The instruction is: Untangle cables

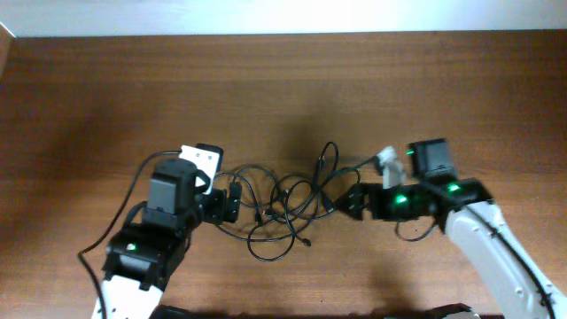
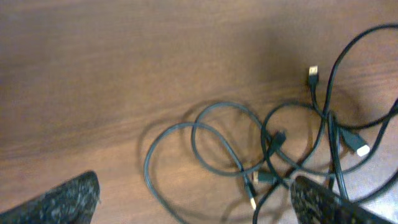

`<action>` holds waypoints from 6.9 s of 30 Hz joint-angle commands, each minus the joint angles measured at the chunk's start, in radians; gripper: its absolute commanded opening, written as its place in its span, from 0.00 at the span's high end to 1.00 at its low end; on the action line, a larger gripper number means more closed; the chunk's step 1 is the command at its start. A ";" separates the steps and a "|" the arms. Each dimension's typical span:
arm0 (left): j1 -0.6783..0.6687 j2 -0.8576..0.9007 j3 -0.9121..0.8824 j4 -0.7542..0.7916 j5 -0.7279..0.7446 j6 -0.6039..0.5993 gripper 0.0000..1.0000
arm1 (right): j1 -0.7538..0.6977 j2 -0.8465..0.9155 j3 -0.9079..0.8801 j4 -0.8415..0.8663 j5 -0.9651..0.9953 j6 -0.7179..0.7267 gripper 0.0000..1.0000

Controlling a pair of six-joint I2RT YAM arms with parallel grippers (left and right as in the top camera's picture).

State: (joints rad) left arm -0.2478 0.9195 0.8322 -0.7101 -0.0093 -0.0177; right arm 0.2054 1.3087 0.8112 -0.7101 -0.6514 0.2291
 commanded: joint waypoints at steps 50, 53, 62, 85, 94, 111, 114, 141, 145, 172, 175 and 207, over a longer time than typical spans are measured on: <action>0.183 -0.003 0.068 -0.089 -0.111 0.031 0.01 | 0.615 0.175 -0.003 0.401 0.350 0.124 0.08; 0.183 -0.003 0.068 -0.089 -0.111 0.031 0.01 | 0.615 0.191 -0.003 0.401 0.351 0.123 0.08; 0.183 -0.003 0.068 -0.089 -0.111 0.031 0.01 | 0.615 0.319 -0.003 0.498 0.266 0.124 0.26; 0.183 -0.003 0.068 -0.092 -0.111 0.031 0.01 | 0.611 0.274 0.026 0.543 0.113 0.195 0.96; 0.183 -0.003 0.068 -0.092 -0.111 0.031 0.01 | 0.581 0.066 0.026 0.468 0.101 0.093 0.92; 0.183 -0.003 0.068 -0.092 -0.111 0.031 0.01 | 0.427 -0.510 0.026 0.260 0.230 -0.058 0.48; 0.183 -0.003 0.068 -0.092 -0.111 0.031 0.01 | 0.427 -0.511 0.026 0.218 0.311 -0.058 0.44; 0.183 -0.003 0.068 -0.092 -0.111 0.030 0.01 | 0.427 -0.317 0.026 -0.216 0.196 0.641 0.01; 0.183 -0.003 0.068 -0.092 -0.111 0.031 0.01 | 0.427 -0.274 0.026 0.031 -0.158 0.653 0.01; 0.183 -0.003 0.068 -0.092 -0.111 0.031 0.01 | 0.428 -0.274 0.026 0.063 -0.020 1.624 0.02; 0.183 -0.003 0.068 -0.092 -0.111 0.031 0.01 | 0.428 -0.274 0.026 0.066 -0.001 1.674 0.01; 0.183 -0.003 0.068 -0.092 -0.111 0.031 0.01 | 0.023 -0.183 0.026 0.537 0.153 1.790 0.01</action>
State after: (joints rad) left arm -0.0704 0.9199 0.8829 -0.8043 -0.1280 0.0078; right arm 0.2329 1.0809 0.8322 -0.1444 -0.4931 2.0712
